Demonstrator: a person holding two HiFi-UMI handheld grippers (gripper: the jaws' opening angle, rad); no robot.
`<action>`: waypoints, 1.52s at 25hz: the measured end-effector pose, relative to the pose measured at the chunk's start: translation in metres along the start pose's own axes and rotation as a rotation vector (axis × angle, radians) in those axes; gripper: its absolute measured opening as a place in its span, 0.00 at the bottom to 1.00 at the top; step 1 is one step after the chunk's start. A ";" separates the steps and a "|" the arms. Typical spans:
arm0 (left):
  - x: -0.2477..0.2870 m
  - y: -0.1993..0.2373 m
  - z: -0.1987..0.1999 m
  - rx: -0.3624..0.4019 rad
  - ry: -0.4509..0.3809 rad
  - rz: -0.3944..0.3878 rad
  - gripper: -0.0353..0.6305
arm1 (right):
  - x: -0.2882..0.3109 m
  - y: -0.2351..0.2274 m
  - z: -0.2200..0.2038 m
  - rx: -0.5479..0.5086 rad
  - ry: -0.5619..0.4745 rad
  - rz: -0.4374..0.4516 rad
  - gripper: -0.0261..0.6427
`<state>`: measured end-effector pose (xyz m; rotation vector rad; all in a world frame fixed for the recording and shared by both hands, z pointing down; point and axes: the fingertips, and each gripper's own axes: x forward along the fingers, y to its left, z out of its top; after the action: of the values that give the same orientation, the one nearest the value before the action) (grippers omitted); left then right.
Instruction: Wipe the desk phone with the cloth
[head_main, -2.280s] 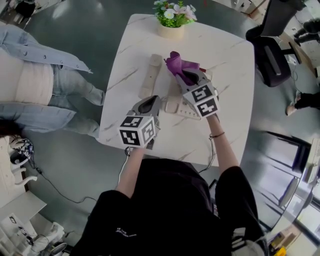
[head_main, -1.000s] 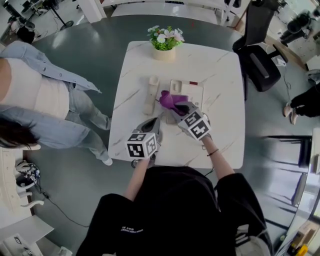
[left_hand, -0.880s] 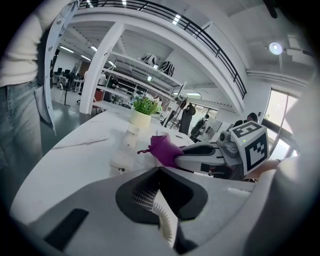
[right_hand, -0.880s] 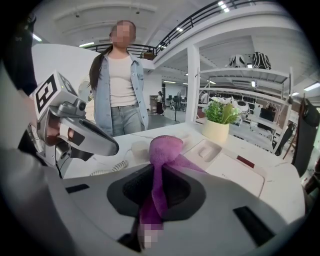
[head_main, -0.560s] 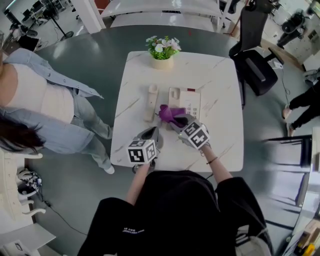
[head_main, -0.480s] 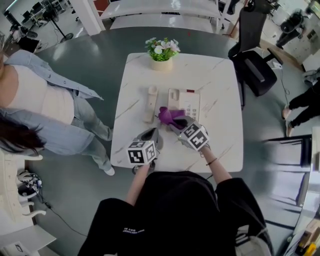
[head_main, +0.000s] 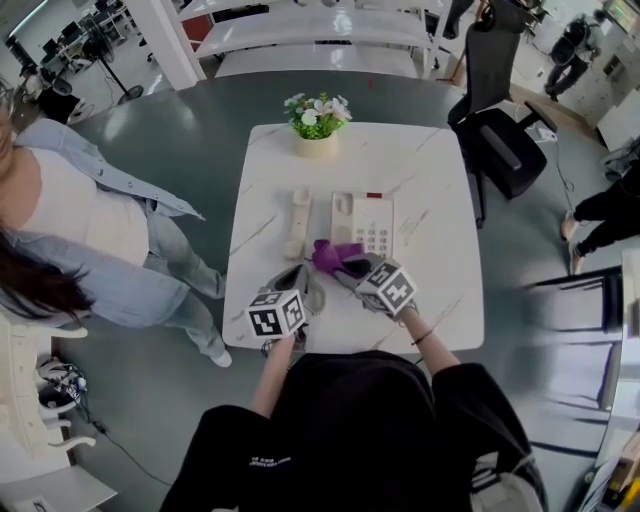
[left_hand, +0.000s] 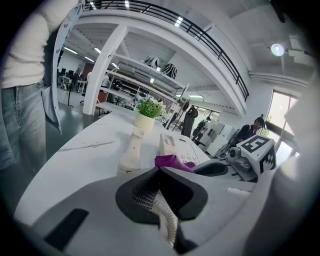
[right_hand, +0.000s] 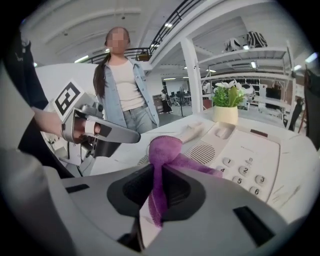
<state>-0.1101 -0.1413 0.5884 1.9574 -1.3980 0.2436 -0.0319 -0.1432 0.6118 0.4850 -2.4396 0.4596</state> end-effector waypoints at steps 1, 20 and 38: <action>-0.001 0.000 0.001 0.000 -0.004 0.002 0.05 | -0.003 0.001 0.001 0.040 -0.018 0.014 0.09; -0.010 -0.019 0.044 0.043 -0.139 -0.037 0.05 | -0.060 -0.031 0.045 0.362 -0.363 0.017 0.09; -0.010 -0.062 0.089 0.187 -0.275 -0.119 0.05 | -0.141 -0.087 0.073 0.474 -0.681 -0.228 0.09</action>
<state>-0.0803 -0.1801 0.4910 2.2890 -1.4660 0.0513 0.0768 -0.2180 0.4869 1.2811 -2.8457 0.8950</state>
